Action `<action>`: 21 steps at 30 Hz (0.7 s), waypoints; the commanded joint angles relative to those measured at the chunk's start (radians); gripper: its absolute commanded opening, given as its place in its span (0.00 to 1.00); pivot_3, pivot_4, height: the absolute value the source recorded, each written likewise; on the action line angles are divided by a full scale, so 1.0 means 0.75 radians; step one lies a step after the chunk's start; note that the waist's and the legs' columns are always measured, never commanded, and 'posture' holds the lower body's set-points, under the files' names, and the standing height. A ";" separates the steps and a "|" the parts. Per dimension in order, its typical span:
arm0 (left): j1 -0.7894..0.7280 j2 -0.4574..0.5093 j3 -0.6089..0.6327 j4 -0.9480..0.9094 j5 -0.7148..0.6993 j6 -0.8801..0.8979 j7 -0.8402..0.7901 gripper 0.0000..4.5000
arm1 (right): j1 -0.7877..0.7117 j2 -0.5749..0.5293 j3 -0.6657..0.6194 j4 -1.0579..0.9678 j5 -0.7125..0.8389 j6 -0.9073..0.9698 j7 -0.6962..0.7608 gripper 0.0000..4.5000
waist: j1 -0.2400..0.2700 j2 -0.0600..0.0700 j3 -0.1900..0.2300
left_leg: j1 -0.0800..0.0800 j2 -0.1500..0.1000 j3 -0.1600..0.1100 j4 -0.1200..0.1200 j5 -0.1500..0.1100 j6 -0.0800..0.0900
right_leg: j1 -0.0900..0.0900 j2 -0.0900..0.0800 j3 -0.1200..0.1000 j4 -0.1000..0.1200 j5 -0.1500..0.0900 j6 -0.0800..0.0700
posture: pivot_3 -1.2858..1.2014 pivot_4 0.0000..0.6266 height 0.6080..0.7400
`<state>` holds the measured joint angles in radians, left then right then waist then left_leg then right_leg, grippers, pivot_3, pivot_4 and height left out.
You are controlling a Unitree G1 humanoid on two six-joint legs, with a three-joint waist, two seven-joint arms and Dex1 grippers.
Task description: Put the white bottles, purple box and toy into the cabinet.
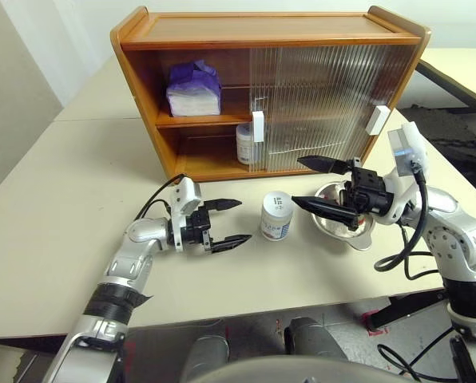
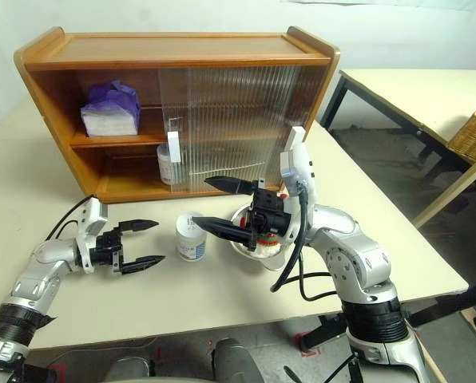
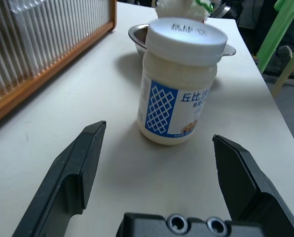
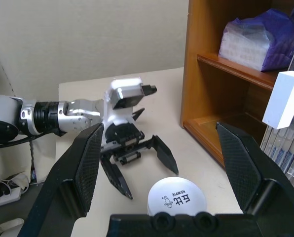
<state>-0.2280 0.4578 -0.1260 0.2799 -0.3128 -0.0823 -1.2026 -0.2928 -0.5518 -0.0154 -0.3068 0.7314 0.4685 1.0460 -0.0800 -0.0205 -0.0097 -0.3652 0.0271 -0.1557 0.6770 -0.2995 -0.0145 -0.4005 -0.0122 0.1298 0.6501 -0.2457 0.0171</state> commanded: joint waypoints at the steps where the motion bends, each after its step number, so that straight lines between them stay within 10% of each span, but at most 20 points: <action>1: -0.045 -0.028 -0.030 0.039 0.032 -0.031 -0.006 0.99 | -0.002 -0.011 -0.003 -0.019 0.003 0.014 -0.002 1.00 | -0.002 0.000 0.000 | 0.000 0.000 0.000 0.000 0.000 0.000 | 0.000 0.000 0.000 0.000 0.000 0.000 | 0.44 0.00 1.00; 21: -0.175 -0.174 -0.094 0.216 0.098 -0.099 -0.012 0.99 | 0.027 -0.020 -0.018 -0.058 0.012 0.028 -0.036 1.00 | -0.015 0.000 0.000 | -0.004 0.000 0.000 -0.001 0.000 0.001 | 0.001 0.000 0.000 0.000 -0.003 0.006 | 0.43 0.00 1.00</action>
<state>-0.3475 0.3313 -0.1818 0.4195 -0.2626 -0.1442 -1.2098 -0.2768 -0.5597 -0.0188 -0.3370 0.7342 0.4795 1.0235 -0.0913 -0.0203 -0.0098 -0.3682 0.0271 -0.1556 0.6763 -0.2997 -0.0140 -0.4000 -0.0122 0.1297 0.6500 -0.2482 0.0213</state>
